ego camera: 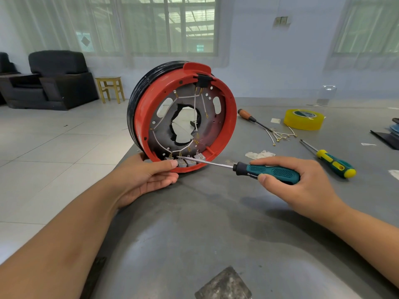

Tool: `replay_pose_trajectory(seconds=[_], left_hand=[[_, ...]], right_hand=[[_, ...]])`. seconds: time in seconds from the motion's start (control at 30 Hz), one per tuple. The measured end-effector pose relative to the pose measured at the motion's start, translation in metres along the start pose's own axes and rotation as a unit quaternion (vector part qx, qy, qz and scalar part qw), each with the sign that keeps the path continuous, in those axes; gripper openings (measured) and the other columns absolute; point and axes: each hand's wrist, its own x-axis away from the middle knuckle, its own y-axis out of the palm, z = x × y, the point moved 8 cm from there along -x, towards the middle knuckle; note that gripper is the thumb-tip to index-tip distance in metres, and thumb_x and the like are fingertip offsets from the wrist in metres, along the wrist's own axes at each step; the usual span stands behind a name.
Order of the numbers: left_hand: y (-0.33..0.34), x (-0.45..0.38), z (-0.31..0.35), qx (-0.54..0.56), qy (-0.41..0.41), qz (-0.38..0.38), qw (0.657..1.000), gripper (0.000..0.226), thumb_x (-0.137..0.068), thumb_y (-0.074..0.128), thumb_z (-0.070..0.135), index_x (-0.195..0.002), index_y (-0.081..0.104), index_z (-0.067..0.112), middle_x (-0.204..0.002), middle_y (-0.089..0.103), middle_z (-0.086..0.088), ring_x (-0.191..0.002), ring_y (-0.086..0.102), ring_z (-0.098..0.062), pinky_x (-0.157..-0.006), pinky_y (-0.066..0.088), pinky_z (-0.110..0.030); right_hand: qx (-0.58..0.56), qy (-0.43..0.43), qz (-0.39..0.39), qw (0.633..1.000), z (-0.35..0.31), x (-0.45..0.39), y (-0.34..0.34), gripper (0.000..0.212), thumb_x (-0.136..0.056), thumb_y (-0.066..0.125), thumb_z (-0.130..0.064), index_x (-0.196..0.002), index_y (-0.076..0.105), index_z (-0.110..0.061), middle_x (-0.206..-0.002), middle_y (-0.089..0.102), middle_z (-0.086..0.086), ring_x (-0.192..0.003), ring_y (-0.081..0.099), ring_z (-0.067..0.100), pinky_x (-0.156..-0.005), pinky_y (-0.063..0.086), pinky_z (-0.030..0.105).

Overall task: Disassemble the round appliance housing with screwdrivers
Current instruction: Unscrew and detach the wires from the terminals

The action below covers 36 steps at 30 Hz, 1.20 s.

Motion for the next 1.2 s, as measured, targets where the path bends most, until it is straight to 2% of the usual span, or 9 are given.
replay_pose_trajectory(seconds=[0.23, 0.33, 0.43, 0.53, 0.67, 0.87, 1.2], left_hand=[[-0.0005, -0.0018, -0.0033, 0.025, -0.001, 0.0, 1.0, 0.07, -0.065, 0.092, 0.016, -0.127, 0.063, 0.003, -0.103, 0.079, -0.026, -0.093, 0.081, -0.031, -0.065, 0.063, -0.025], [0.0004, -0.0022, -0.0011, 0.026, 0.016, 0.006, 1.0, 0.08, -0.066, 0.092, 0.01, -0.136, 0.053, 0.009, -0.101, 0.078, -0.027, -0.09, 0.081, -0.034, -0.064, 0.064, -0.028], [0.0007, -0.0025, 0.0001, 0.029, 0.029, 0.008, 0.999, 0.081, -0.076, 0.088, -0.001, -0.14, 0.045, 0.023, -0.102, 0.078, -0.026, -0.091, 0.08, -0.039, -0.065, 0.065, -0.032], [0.0027, -0.002, 0.0003, 0.017, 0.041, 0.006, 0.999, 0.082, -0.079, 0.086, -0.005, -0.144, 0.045, 0.024, -0.107, 0.079, -0.024, -0.091, 0.079, -0.042, -0.066, 0.065, -0.033], [0.0062, -0.0008, 0.0009, 0.001, 0.054, 0.004, 0.999, 0.084, -0.08, 0.085, -0.007, -0.147, 0.045, 0.025, -0.107, 0.077, -0.028, -0.091, 0.079, -0.044, -0.066, 0.066, -0.034], [0.0077, 0.0004, 0.0025, -0.013, 0.067, -0.002, 0.998, 0.082, -0.083, 0.083, -0.008, -0.15, 0.044, 0.019, -0.105, 0.076, -0.031, -0.09, 0.078, -0.045, -0.066, 0.066, -0.033], [0.0068, -0.0014, 0.0026, -0.026, 0.075, -0.003, 0.997, 0.083, -0.084, 0.082, -0.007, -0.15, 0.042, 0.021, -0.103, 0.076, -0.032, -0.089, 0.079, -0.044, -0.065, 0.065, -0.032]], right_hand=[[-0.008, 0.009, -0.01, 1.0, -0.0004, -0.0008, -0.0004, 0.036, -0.088, 0.079, -0.016, -0.103, 0.078, -0.048, -0.1, 0.072, -0.031, -0.097, 0.067, 0.0, -0.068, 0.05, 0.008], [-0.015, 0.015, -0.008, 1.0, -0.0007, -0.0018, -0.0007, 0.036, -0.088, 0.078, -0.015, -0.103, 0.078, -0.047, -0.098, 0.072, -0.03, -0.093, 0.068, -0.001, -0.067, 0.049, 0.006], [-0.035, 0.023, -0.005, 0.999, -0.0017, -0.0027, -0.0013, 0.036, -0.089, 0.077, -0.014, -0.104, 0.078, -0.047, -0.093, 0.072, -0.029, -0.085, 0.068, -0.002, -0.065, 0.048, 0.006], [-0.048, 0.028, -0.002, 0.998, -0.0023, -0.0033, -0.0025, 0.033, -0.088, 0.076, -0.014, -0.1, 0.08, -0.044, -0.09, 0.073, -0.027, -0.083, 0.069, -0.001, -0.063, 0.049, 0.006], [-0.059, 0.043, 0.0, 0.997, -0.0022, -0.0047, -0.0049, 0.032, -0.088, 0.077, -0.011, -0.097, 0.081, -0.041, -0.086, 0.073, -0.027, -0.079, 0.068, -0.002, -0.061, 0.048, 0.006], [-0.058, 0.055, 0.003, 0.997, -0.0064, -0.007, -0.0083, 0.04, -0.088, 0.075, -0.01, -0.095, 0.077, -0.049, -0.085, 0.073, -0.027, -0.072, 0.069, 0.004, -0.054, 0.05, 0.011], [-0.044, 0.063, -0.004, 0.997, -0.0078, -0.0083, -0.0087, 0.04, -0.086, 0.075, -0.012, -0.094, 0.076, -0.051, -0.079, 0.072, -0.027, -0.064, 0.067, 0.005, -0.05, 0.048, 0.011]])
